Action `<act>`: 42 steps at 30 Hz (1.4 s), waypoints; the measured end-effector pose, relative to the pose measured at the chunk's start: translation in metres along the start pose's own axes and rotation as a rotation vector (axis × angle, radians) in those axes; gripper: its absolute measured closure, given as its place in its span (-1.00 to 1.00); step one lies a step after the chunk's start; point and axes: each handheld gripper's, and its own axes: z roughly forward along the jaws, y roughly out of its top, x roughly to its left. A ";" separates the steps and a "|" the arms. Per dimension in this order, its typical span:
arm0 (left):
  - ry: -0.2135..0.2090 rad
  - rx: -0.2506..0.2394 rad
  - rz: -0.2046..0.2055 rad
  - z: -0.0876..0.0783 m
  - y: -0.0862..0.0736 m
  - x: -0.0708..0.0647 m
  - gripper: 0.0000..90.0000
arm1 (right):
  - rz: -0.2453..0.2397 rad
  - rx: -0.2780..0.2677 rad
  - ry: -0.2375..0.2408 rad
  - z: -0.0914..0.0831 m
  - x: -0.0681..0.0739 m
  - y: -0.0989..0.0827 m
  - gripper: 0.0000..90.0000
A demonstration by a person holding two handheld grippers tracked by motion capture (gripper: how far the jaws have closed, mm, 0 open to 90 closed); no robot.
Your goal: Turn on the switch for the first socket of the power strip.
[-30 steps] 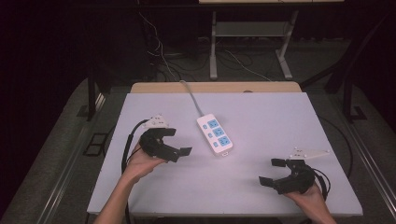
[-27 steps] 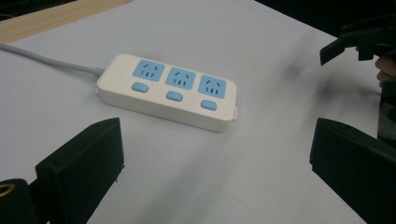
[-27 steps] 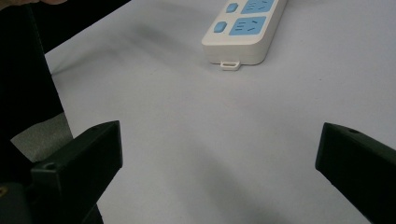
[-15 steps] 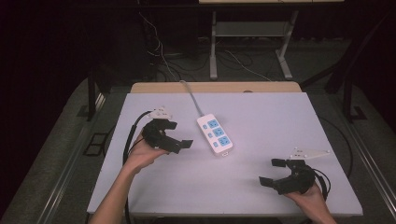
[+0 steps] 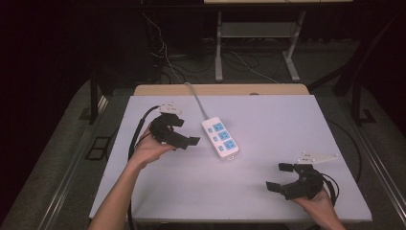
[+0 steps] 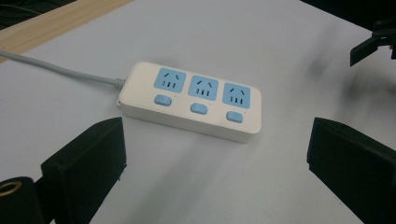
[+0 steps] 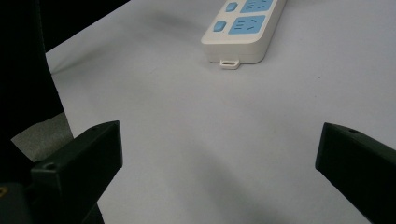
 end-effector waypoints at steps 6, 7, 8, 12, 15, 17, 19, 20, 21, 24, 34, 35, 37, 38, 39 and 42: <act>-0.002 0.040 0.028 0.007 0.011 0.004 -0.90 | 0.000 -0.001 -0.002 0.000 0.000 0.000 -1.00; -0.001 0.048 0.032 0.008 0.013 0.004 -0.90 | 0.000 -0.001 -0.002 0.000 0.000 0.000 -1.00; -0.003 0.052 0.035 0.010 0.015 0.004 -0.89 | 0.001 0.000 -0.001 0.000 0.000 0.000 -1.00; -0.005 0.074 0.054 0.015 0.024 0.005 -0.83 | -0.004 0.005 -0.003 0.001 0.000 0.000 -1.00; -0.005 0.085 0.064 0.019 0.029 0.005 -0.73 | -0.007 0.008 -0.004 0.001 0.001 0.000 -1.00; -0.007 0.095 0.069 0.022 0.032 0.006 -0.69 | -0.007 0.007 -0.004 0.000 0.000 0.000 -1.00; -0.007 0.106 0.080 0.024 0.035 0.007 -0.65 | -0.007 0.005 -0.004 0.000 0.000 -0.001 -1.00; -0.008 0.110 0.082 0.026 0.037 0.007 -0.62 | -0.006 0.006 -0.005 0.000 0.000 -0.001 -1.00; -0.007 0.115 0.085 0.027 0.038 0.007 -0.58 | -0.007 0.006 -0.005 0.000 0.000 -0.001 -1.00; -0.010 0.132 0.096 0.031 0.042 0.008 -0.43 | -0.008 0.008 -0.004 0.000 0.000 -0.001 -1.00; 0.013 0.159 0.103 0.047 0.048 0.011 0.10 | -0.010 0.007 -0.005 0.000 0.000 -0.001 -1.00; 0.011 0.160 0.101 0.048 0.048 0.012 0.17 | -0.011 0.007 -0.005 0.000 0.000 -0.001 -1.00; 0.011 0.163 0.095 0.052 0.047 0.014 0.31 | -0.011 0.007 -0.006 0.000 0.000 -0.001 -1.00; 0.013 0.166 0.094 0.054 0.047 0.015 0.37 | -0.011 0.008 -0.005 0.000 0.000 -0.001 -1.00; 0.009 0.169 0.090 0.056 0.047 0.016 0.44 | -0.011 0.007 -0.006 0.000 0.000 -0.001 -1.00; 0.000 0.169 0.089 0.061 0.046 0.018 0.61 | -0.010 0.007 -0.006 0.000 0.000 -0.001 -1.00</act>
